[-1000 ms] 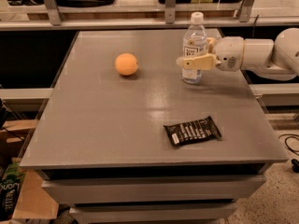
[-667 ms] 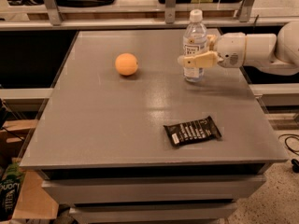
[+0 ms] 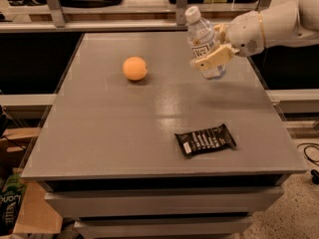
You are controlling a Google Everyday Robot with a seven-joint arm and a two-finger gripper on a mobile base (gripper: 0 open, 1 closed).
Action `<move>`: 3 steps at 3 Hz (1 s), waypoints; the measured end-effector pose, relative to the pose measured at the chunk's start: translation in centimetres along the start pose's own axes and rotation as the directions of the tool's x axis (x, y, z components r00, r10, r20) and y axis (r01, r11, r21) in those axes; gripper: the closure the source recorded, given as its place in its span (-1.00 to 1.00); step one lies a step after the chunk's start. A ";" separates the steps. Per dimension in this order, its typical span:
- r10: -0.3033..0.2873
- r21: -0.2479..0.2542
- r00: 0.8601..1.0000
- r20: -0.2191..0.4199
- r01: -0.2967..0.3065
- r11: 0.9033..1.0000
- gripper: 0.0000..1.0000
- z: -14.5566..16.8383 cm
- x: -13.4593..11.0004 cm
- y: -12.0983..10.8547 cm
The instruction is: Knock blue plastic bottle over
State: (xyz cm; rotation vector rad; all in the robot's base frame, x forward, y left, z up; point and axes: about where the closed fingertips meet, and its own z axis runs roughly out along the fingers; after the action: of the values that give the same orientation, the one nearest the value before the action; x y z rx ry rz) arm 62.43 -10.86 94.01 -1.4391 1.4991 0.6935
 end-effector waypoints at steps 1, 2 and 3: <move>-0.143 -0.108 0.968 -0.204 0.123 0.987 1.00 1.0 -0.6 1.7; -0.300 -0.243 0.878 -0.372 0.220 0.945 1.00 2.5 -0.5 3.4; -0.447 -0.375 0.745 -0.495 0.281 0.883 1.00 3.9 0.2 4.8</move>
Offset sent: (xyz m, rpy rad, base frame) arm -0.0386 0.0324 -0.0209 -0.8329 -0.1392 0.3420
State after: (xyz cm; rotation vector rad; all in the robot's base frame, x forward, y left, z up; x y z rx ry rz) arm 58.72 -6.74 91.23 -2.2375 1.5077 0.2234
